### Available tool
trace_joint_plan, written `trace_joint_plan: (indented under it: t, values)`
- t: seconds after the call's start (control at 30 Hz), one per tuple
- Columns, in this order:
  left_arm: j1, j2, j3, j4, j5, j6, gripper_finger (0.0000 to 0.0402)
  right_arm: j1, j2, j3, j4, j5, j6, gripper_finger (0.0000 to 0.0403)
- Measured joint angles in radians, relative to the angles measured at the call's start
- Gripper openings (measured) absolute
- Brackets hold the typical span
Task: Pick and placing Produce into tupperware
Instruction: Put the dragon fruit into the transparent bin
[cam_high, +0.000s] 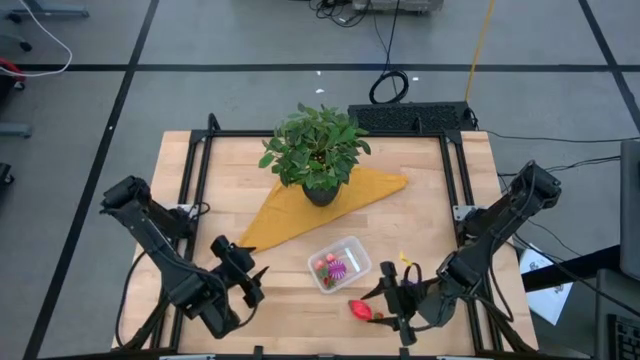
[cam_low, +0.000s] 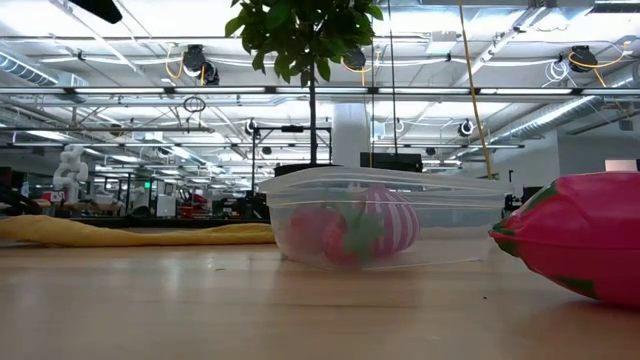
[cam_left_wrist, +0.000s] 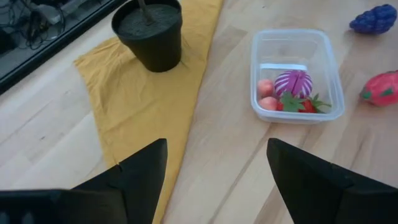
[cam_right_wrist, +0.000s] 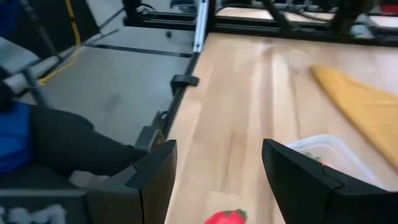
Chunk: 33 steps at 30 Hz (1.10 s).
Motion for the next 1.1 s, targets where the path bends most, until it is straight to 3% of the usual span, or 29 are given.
trace_joint_plan:
  t: [0.17,0.4,0.6,0.77,1.1]
  values:
    - [0.0,0.0,0.0,-0.038,0.007,-0.004,0.0281,-0.001,0.0,0.092,-0.152,0.031,0.023,0.0228]
    - [0.0,0.0,0.0,-0.071,0.013,-0.019,0.0284,-0.01,0.02,0.238,-0.493,0.062,0.228,0.0205]
    - [0.0,0.0,0.0,-0.144,0.022,-0.082,0.0281,-0.042,0.086,0.292,-0.774,-0.057,0.519,0.0182]
    - [0.0,0.0,0.0,-0.168,0.048,-0.117,0.0284,-0.061,0.129,0.291,-0.794,-0.215,0.618,0.0176]
    - [0.0,0.001,0.0,-0.168,0.064,-0.124,0.0282,-0.058,0.152,0.269,-0.789,-0.307,0.625,0.0176]
